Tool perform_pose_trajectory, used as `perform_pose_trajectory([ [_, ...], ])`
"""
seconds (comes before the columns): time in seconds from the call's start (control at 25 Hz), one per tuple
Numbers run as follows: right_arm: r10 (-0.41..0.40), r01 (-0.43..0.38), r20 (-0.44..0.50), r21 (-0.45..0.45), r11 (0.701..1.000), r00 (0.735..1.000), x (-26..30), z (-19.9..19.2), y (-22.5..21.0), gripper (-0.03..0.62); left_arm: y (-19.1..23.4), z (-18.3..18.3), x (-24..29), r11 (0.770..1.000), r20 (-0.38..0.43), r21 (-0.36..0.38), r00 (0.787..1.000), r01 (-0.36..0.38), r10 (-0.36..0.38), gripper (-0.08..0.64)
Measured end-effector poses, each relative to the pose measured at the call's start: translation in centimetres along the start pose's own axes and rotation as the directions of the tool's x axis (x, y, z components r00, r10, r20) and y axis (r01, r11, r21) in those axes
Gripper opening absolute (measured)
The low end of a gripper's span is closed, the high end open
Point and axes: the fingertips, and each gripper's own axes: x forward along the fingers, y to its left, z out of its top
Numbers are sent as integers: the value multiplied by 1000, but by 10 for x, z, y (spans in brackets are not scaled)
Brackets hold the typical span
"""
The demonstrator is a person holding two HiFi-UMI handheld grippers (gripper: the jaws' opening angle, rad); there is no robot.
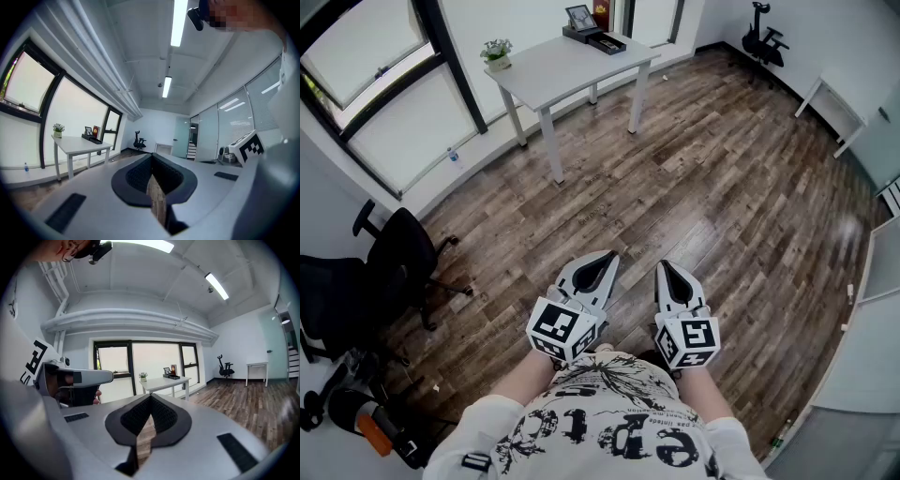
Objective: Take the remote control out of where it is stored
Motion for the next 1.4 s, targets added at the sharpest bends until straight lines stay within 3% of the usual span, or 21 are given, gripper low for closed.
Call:
perform_pose_trajectory([
  [0.76, -55, 55, -13, 24, 998, 998, 24, -3, -18, 2, 16, -1, 24, 1000, -11, -23, 1000, 20, -20, 11],
  [1.04, -26, 26, -44, 12, 1000, 999, 40, -6, -25, 2, 26, -3, 37, 999, -19, -39, 1000, 2, -3, 11],
  [1.4, 14, -13, -55, 21, 1000, 998, 74, 0, -103, 2, 31, -13, 119, 996, -37, -60, 998, -60, 57, 11],
])
